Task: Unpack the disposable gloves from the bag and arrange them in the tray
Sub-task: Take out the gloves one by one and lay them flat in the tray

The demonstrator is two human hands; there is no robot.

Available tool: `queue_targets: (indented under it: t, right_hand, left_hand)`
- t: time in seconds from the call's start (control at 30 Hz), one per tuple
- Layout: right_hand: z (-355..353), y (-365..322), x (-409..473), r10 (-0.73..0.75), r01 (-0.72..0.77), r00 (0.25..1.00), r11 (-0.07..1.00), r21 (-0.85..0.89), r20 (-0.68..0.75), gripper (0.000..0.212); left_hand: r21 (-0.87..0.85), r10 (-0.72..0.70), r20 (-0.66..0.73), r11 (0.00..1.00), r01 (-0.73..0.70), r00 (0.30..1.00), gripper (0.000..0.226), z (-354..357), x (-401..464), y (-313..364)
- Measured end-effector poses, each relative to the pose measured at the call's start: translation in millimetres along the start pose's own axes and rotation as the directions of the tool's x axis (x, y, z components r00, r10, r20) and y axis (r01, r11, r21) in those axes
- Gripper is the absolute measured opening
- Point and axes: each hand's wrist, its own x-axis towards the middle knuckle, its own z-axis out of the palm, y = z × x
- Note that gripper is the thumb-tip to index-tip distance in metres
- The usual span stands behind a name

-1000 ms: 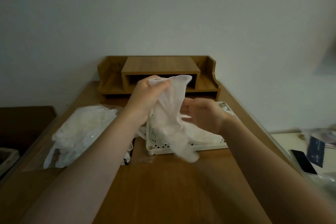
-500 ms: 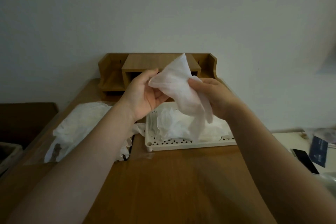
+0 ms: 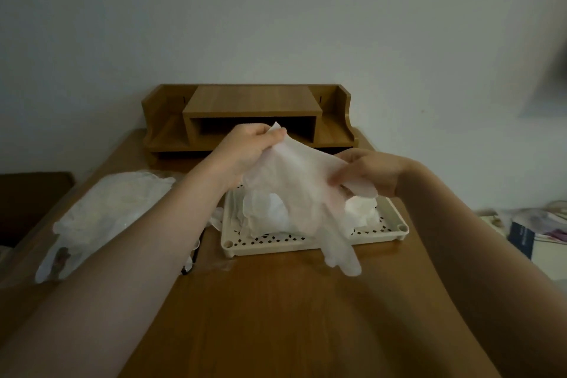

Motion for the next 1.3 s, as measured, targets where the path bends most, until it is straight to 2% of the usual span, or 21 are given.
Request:
queue_targets:
  t: [0.1, 0.17, 0.2, 0.27, 0.33, 0.43, 0.5, 0.53, 0.57, 0.63, 0.7, 0.8, 0.9, 1.07, 1.17, 1.2, 1.3]
  right_hand:
    - [-20, 11, 2, 0.042, -0.029, 0.984, 0.997, 0.075, -0.171, 0.022]
    - [-27, 17, 7, 0.065, -0.023, 0.93, 0.992, 0.121, -0.362, 0.019]
    - [-31, 19, 12, 0.047, -0.007, 0.882, 0.996, 0.086, -0.47, 0.02]
    - [-37, 22, 22, -0.063, 0.008, 0.766, 0.996, -0.088, -0.639, 0.027]
    - [-46, 21, 31, -0.229, 0.055, 0.667, 0.964, -0.26, -0.709, 0.03]
    - [-65, 17, 37, -0.48, 0.031, 0.503, 0.841, -0.54, -0.719, 0.026]
    - [-70, 23, 36, -0.63, -0.048, 0.445, 0.692, -0.72, -0.636, 0.023]
    - [-68, 30, 35, -0.696, -0.077, 0.446, 0.596, -0.799, -0.563, 0.02]
    - [-64, 37, 33, -0.74, -0.083, 0.477, 0.498, -0.863, -0.473, 0.017]
    - [-51, 53, 30, -0.745, -0.035, 0.595, 0.351, -0.936, -0.302, 0.014]
    - [-34, 69, 30, -0.663, -0.006, 0.713, 0.317, -0.948, -0.227, 0.022]
    - [-14, 84, 29, -0.617, -0.005, 0.761, 0.304, -0.953, -0.201, 0.027]
    - [-2, 86, 25, -0.512, 0.011, 0.835, 0.382, -0.924, -0.201, 0.026]
    - [9, 83, 15, -0.277, -0.044, 0.92, 0.63, -0.776, -0.278, 0.03]
    - [15, 87, 12, -0.201, -0.015, 0.959, 0.669, -0.743, -0.2, 0.02]
    - [17, 86, 10, -0.176, -0.012, 0.968, 0.681, -0.732, -0.18, 0.023]
    - [23, 76, 3, -0.083, -0.079, 0.97, 0.781, -0.62, -0.228, 0.064]
  left_hand:
    - [-0.056, -0.016, -0.008, 0.998, 0.015, 1.0, 0.023, 0, 15, -4]
    - [-0.038, 0.005, 0.028, 0.999, -0.004, 1.0, 0.023, 0, 25, -9]
    - [-0.011, 0.017, 0.037, 1.0, -0.016, 0.999, 0.023, 2, 32, -10]
    - [0.05, 0.035, -0.01, 0.998, -0.034, 0.999, 0.023, 5, 43, -8]
    - [0.044, 0.048, -0.095, 0.998, -0.044, 0.994, 0.021, 9, 56, -3]
    - [-0.022, 0.093, -0.115, 0.995, -0.096, 0.989, 0.017, 15, 66, 3]
    - [-0.082, 0.117, -0.059, 0.989, -0.122, 0.991, 0.018, 18, 64, -3]
    - [-0.068, 0.129, -0.023, 0.989, -0.13, 0.991, 0.018, 18, 60, -11]
    - [0.004, 0.148, 0.009, 0.989, -0.148, 0.989, 0.017, 18, 56, -18]
    - [0.272, 0.175, 0.071, 0.944, -0.188, 0.982, 0.017, 13, 49, -39]
    - [0.463, 0.146, 0.141, 0.864, -0.195, 0.979, 0.013, 8, 43, -57]
    - [0.508, 0.076, 0.226, 0.841, -0.184, 0.971, 0.011, 3, 30, -69]
    - [0.541, 0.056, 0.313, 0.81, -0.227, 0.948, 0.02, -2, 18, -73]
    - [0.721, 0.038, 0.365, 0.62, -0.309, 0.93, 0.019, -3, 5, -74]
    - [0.727, 0.058, 0.371, 0.603, -0.329, 0.927, 0.013, -4, -2, -77]
    - [0.724, 0.04, 0.378, 0.609, -0.322, 0.925, 0.012, -5, -3, -79]
    - [0.768, -0.057, 0.383, 0.575, -0.283, 0.922, 0.015, -8, -6, -79]
